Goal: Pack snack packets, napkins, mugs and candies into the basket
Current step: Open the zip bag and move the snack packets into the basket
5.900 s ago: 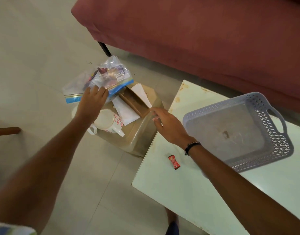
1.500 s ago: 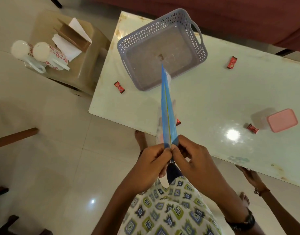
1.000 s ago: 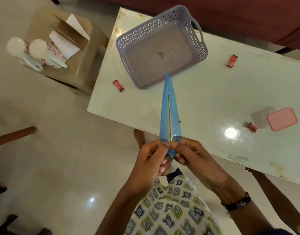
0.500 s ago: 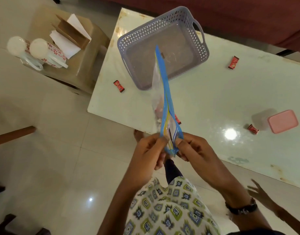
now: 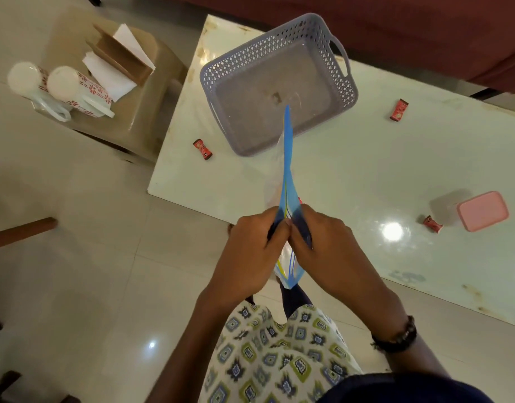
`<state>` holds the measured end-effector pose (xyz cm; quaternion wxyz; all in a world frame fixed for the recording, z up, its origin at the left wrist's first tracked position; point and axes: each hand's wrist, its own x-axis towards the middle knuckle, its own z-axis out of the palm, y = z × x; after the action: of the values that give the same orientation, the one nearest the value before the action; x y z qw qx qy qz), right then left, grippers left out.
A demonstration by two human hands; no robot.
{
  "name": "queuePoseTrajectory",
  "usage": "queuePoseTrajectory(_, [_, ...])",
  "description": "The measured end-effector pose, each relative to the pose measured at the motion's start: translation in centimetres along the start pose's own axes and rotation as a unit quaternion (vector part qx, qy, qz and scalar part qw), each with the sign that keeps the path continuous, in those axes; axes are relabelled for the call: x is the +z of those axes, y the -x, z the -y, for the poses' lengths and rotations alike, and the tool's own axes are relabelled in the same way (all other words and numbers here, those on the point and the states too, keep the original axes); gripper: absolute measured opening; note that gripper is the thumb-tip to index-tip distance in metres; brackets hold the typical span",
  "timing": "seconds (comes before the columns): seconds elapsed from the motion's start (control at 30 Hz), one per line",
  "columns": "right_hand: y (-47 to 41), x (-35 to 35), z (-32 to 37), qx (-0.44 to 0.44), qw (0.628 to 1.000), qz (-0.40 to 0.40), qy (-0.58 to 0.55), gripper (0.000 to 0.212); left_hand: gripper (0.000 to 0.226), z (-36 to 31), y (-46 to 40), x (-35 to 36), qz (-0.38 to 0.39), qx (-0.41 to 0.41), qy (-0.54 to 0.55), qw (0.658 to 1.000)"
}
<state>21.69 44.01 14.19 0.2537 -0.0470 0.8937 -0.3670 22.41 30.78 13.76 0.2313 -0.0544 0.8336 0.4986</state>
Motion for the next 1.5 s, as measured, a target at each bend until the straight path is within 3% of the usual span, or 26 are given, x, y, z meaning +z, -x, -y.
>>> queuePoseTrajectory(0.13, [-0.2,-0.2,-0.9,0.037,0.998,-0.036,-0.025,0.029,0.039,0.6,0.0,-0.4,-0.024,-0.036,0.027,0.999])
queuePoseTrajectory(0.23, [-0.2,-0.9,-1.7,0.062,0.997,-0.050,-0.015,0.033,0.042,1.2,0.3,-0.8,-0.039,-0.057,-0.038,0.997])
queuePoseTrajectory(0.33, [-0.1,-1.0,-1.6,0.023,0.999,0.010,0.032,0.033,0.034,1.0,0.2,-0.8,-0.004,-0.078,-0.179,0.981])
queuePoseTrajectory(0.4, [-0.1,-0.9,-1.4,-0.008,0.995,0.061,0.076,0.028,0.019,0.3,-0.6,-0.5,-0.020,-0.054,-0.257,0.965])
queuePoseTrajectory(0.5, [0.1,-0.9,-1.5,-0.013,0.989,0.082,0.121,0.024,0.018,-0.2,-2.8,-0.2,-0.056,-0.008,-0.305,0.951])
queuePoseTrajectory(0.6, [-0.1,-0.8,-1.6,0.020,0.991,-0.007,0.133,0.030,0.016,0.3,-3.8,0.2,-0.023,0.007,-0.230,0.973])
queuePoseTrajectory(0.7, [-1.5,-0.3,-1.6,0.001,0.990,-0.055,0.132,0.022,0.022,1.1,-3.2,0.7,0.014,0.023,-0.147,0.989])
queuePoseTrajectory(0.8, [-2.8,0.0,-1.8,-0.017,0.988,-0.080,0.129,0.024,0.026,1.6,-3.0,0.5,-0.012,0.000,-0.066,0.998])
queuePoseTrajectory(0.9, [-3.2,-1.1,-3.2,0.048,0.981,-0.145,0.122,0.028,0.030,2.2,-3.0,-1.0,-0.052,-0.040,0.003,0.998])
queuePoseTrajectory(1.0, [-3.7,-1.9,-4.0,0.070,0.978,-0.133,0.144,0.021,0.028,2.8,-2.9,-2.0,-0.057,-0.064,0.031,0.996])
queuePoseTrajectory(1.1, [-5.3,-1.1,-2.7,0.011,0.983,-0.122,0.136,0.013,0.024,2.9,-3.3,-1.6,-0.006,-0.071,0.059,0.996])
queuePoseTrajectory(1.2, [-7.6,-0.3,-1.8,-0.025,0.974,-0.150,0.166,0.019,0.022,2.9,-3.8,-1.5,0.008,-0.080,0.079,0.994])
queuePoseTrajectory(1.4, [-9.8,-1.8,-4.0,0.082,0.961,-0.209,0.161,0.019,0.033,4.6,-4.5,-3.6,-0.051,-0.133,0.177,0.974])
queuePoseTrajectory(1.5, [-9.2,-1.8,-3.7,0.052,0.969,-0.207,0.123,0.009,0.032,4.8,-4.6,-3.4,-0.043,-0.143,0.199,0.969])
